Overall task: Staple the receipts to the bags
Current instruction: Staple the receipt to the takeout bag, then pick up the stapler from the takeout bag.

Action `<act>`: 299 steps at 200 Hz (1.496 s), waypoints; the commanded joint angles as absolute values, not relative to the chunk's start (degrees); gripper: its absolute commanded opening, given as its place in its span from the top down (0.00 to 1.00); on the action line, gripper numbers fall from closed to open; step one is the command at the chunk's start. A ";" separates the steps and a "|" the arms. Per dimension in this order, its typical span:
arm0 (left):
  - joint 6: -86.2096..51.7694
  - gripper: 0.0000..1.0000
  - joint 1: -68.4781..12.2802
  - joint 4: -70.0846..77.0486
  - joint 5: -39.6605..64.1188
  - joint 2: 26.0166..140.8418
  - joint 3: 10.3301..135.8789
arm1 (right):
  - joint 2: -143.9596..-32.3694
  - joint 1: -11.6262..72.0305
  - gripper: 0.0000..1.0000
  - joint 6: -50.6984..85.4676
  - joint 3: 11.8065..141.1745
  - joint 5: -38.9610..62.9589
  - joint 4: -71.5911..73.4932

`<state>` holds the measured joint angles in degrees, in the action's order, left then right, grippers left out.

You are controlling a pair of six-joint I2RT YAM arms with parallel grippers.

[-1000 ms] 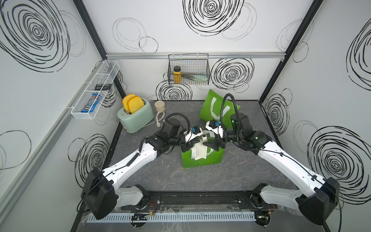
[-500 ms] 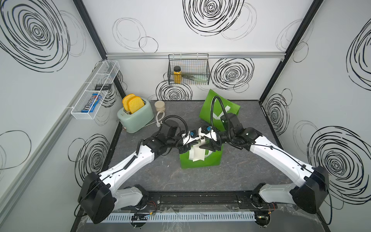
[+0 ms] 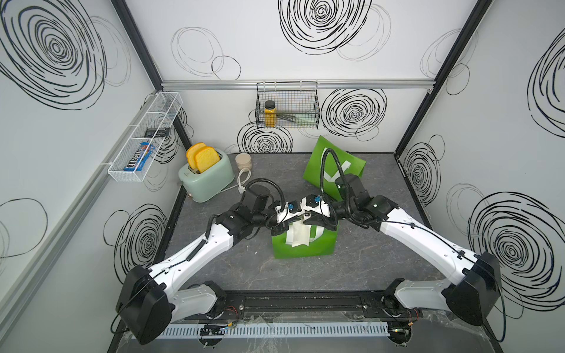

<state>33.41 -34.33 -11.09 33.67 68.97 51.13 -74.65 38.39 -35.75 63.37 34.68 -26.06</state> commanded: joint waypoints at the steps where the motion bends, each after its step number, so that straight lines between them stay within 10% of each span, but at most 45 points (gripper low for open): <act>1: 32.45 1.00 -34.64 -7.47 35.01 68.14 50.29 | -73.97 37.88 0.39 -33.17 62.44 32.96 -26.84; 70: 21.49 1.00 -33.50 -1.54 32.08 70.07 51.50 | -64.51 34.28 0.16 -6.21 63.87 24.80 -14.22; 169: 19.24 1.00 -33.27 -3.69 32.70 73.30 55.03 | -62.52 57.03 0.30 10.68 53.62 -18.54 -3.95; 271: 19.12 1.00 -33.14 -3.74 31.93 72.77 54.58 | -66.32 57.57 0.38 16.79 53.60 -23.45 -5.55; 299: 19.12 1.00 -33.18 -3.85 31.90 72.86 54.67 | -67.50 57.57 0.57 17.93 54.32 -23.20 -7.12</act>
<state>19.38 -33.58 -5.48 31.83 73.28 53.36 -66.43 57.32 16.16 53.60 -22.15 -5.65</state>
